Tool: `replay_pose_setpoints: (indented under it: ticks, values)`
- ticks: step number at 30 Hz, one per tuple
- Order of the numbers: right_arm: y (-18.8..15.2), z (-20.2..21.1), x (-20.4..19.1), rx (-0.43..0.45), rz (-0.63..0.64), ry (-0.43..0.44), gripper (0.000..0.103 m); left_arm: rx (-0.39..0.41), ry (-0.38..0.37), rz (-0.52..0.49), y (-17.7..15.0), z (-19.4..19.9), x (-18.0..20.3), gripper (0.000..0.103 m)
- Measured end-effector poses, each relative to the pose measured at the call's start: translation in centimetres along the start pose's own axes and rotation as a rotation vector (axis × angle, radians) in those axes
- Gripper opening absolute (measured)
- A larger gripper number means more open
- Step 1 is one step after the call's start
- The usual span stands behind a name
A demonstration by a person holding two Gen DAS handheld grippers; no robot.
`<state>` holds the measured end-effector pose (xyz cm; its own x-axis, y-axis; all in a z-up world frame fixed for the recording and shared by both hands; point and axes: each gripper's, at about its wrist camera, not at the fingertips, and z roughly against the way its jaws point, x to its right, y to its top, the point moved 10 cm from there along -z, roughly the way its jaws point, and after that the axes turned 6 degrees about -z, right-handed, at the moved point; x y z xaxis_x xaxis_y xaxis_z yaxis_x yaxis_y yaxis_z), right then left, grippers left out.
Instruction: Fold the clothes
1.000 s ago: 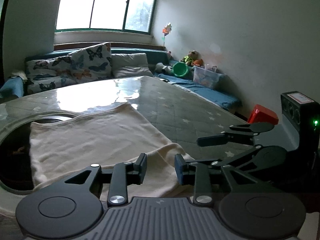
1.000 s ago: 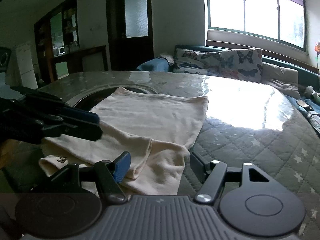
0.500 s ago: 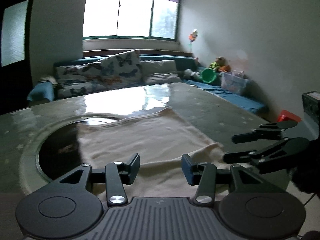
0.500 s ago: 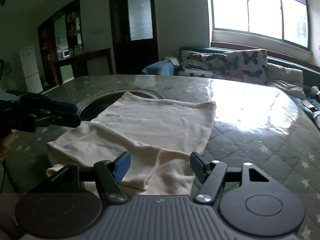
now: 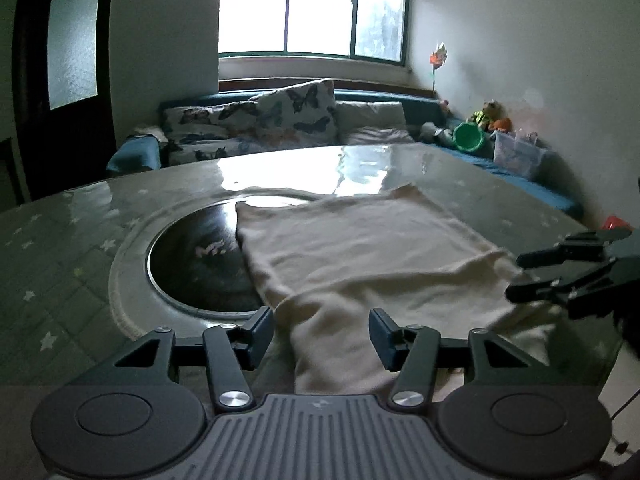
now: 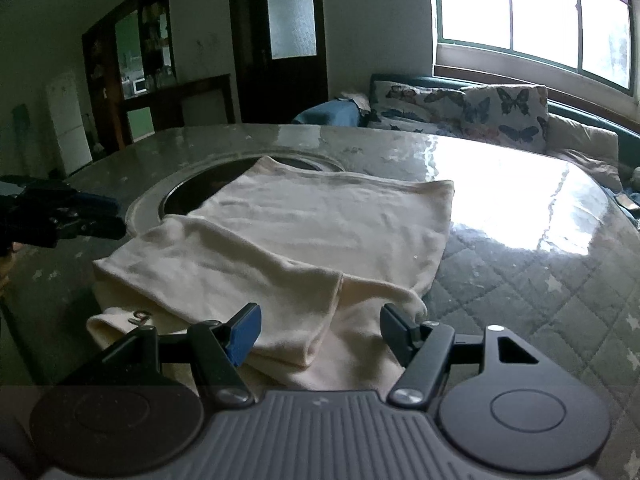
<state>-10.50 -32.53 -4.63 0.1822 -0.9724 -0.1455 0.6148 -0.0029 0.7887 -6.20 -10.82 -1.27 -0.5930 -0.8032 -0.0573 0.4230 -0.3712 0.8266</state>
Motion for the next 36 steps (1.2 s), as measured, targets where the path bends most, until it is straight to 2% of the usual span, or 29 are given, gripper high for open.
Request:
replay_pose_setpoints:
  ticks: [11,23,36]
  values:
    - [-0.6,0.0,0.4,-0.021,0.001,-0.015,0.066,-0.006,0.002,-0.063,-1.1,0.6,0.8,0.056]
    - [-0.8,-0.1,0.7,-0.026,-0.015,-0.016,0.059,-0.025,0.002,-0.067,-1.7,0.3,0.8,0.054]
    - [-0.6,-0.1,0.9,-0.021,-0.019,-0.016,0.060,-0.021,0.000,-0.076,-1.6,0.3,1.1,0.054]
